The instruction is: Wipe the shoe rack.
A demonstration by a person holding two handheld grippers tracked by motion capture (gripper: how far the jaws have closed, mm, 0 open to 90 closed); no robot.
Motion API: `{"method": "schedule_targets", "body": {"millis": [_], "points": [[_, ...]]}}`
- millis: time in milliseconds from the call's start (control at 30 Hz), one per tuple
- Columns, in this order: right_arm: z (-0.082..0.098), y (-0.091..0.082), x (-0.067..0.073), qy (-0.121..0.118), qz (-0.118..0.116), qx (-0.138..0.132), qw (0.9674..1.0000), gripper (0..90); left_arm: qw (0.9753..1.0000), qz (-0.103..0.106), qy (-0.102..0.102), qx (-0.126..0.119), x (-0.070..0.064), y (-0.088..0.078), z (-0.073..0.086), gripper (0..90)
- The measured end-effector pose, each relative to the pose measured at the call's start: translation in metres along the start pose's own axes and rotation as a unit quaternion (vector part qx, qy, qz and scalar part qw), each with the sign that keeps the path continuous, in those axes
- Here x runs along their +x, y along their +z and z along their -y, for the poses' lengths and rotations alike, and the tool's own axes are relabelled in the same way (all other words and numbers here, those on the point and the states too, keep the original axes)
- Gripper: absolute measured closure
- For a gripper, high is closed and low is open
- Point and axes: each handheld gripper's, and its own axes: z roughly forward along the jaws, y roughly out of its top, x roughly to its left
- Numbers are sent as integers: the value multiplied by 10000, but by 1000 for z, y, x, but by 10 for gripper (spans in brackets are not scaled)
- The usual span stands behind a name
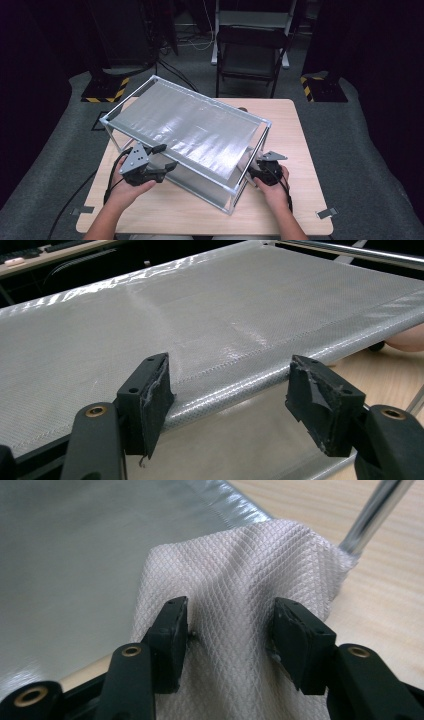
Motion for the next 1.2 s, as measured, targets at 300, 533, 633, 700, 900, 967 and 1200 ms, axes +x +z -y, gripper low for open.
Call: {"method": "schedule_targets", "body": {"millis": [300, 533, 633, 700, 900, 967, 1200], "points": [[6, -9, 7, -427, -404, -35, 9983, 505, 10000, 20, -51, -8, 0, 1, 0, 338], [7, -14, 9, -631, -673, -51, 9957, 523, 10000, 43, -6, 11, 1, 0, 0, 338], [3, -8, -6, -387, -681, -21, 9969, 522, 10000, 44, 18, 15, 1, 0, 0, 338], [-1, -3, -17, -249, -601, -57, 9979, 520, 10000, 52, 30, 16, 1, 0, 0, 339], [-9, 6, -29, -113, -525, 34, 9985, 529, 10000, 85, -32, -3, 1, 1, 0, 339], [-8, 4, -24, -203, -490, 32, 9986, 538, 10000, 74, -43, -10, 1, 1, 0, 339], [1, -13, 12, -897, -651, 134, 9938, 543, 10000, 70, -47, -11, 1, 1, 0, 338]]}}
